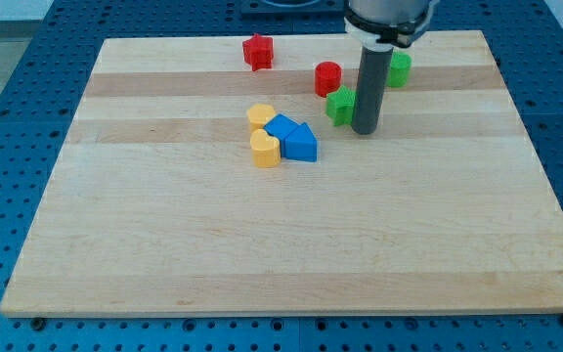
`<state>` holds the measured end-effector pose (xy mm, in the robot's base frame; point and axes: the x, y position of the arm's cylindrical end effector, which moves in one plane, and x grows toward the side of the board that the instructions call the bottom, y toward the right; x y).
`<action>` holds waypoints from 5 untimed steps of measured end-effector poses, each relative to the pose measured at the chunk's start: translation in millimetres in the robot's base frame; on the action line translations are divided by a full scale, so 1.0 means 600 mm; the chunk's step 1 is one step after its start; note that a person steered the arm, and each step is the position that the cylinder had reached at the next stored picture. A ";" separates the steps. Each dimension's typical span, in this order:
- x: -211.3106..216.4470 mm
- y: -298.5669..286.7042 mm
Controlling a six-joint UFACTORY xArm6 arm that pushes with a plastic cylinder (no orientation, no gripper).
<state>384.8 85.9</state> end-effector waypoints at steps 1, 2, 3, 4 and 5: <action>-0.018 -0.005; -0.043 -0.007; -0.066 -0.028; -0.073 -0.037; -0.072 -0.041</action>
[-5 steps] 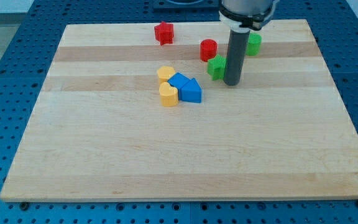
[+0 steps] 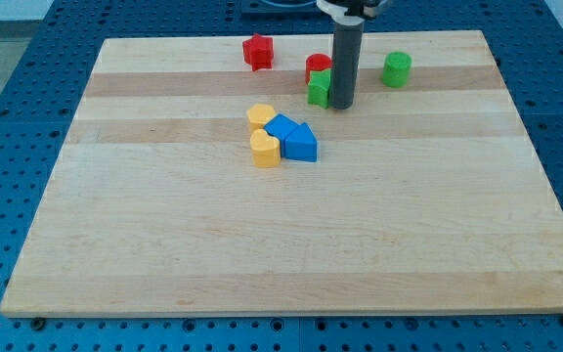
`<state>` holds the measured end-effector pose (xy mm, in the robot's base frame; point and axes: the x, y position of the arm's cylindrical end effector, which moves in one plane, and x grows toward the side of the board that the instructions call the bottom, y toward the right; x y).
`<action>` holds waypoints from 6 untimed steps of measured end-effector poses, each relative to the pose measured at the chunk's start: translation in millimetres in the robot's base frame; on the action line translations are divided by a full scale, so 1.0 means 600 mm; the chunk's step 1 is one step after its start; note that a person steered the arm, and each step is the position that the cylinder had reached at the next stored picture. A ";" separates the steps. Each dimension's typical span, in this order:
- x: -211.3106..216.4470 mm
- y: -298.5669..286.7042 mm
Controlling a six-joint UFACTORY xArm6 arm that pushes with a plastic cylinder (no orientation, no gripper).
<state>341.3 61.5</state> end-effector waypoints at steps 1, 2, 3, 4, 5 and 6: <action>-0.011 -0.011; -0.027 -0.020; -0.040 -0.036; -0.056 -0.056; -0.075 -0.067; -0.083 -0.082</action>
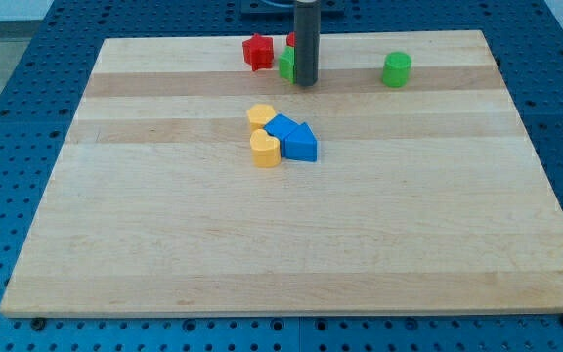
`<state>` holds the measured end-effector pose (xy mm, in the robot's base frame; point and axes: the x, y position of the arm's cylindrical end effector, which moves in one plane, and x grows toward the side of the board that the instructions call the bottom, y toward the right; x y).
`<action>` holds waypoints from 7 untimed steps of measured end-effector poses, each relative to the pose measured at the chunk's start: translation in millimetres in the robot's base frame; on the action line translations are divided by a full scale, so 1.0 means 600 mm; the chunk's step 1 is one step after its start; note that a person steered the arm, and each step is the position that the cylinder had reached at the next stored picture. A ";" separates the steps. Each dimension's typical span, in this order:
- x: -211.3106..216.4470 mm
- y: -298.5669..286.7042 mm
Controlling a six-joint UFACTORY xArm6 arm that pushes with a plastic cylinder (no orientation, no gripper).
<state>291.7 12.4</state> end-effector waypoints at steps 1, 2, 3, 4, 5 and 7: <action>0.013 -0.003; 0.066 0.026; 0.085 0.093; 0.071 0.178; 0.047 0.253; 0.011 0.265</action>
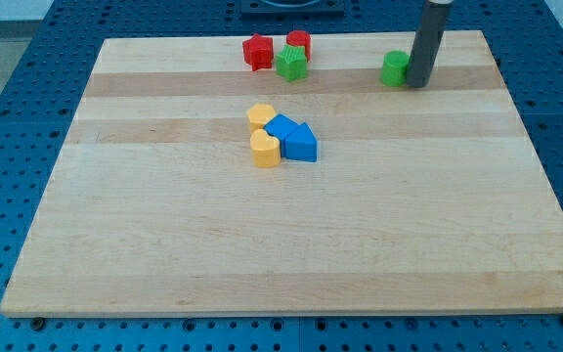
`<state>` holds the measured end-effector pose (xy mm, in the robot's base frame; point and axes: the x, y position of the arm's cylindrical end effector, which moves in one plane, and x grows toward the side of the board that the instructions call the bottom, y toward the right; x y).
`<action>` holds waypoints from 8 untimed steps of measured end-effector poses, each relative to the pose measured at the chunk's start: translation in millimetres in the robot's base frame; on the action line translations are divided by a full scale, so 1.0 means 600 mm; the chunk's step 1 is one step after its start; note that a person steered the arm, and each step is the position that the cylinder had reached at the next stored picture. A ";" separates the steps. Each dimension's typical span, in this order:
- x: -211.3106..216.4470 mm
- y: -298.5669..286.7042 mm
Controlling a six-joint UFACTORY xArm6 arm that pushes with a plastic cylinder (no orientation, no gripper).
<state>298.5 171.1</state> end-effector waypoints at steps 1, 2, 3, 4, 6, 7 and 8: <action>-0.021 -0.009; -0.038 -0.010; -0.049 -0.023; -0.066 -0.042; -0.080 -0.099; -0.080 -0.129; -0.080 -0.157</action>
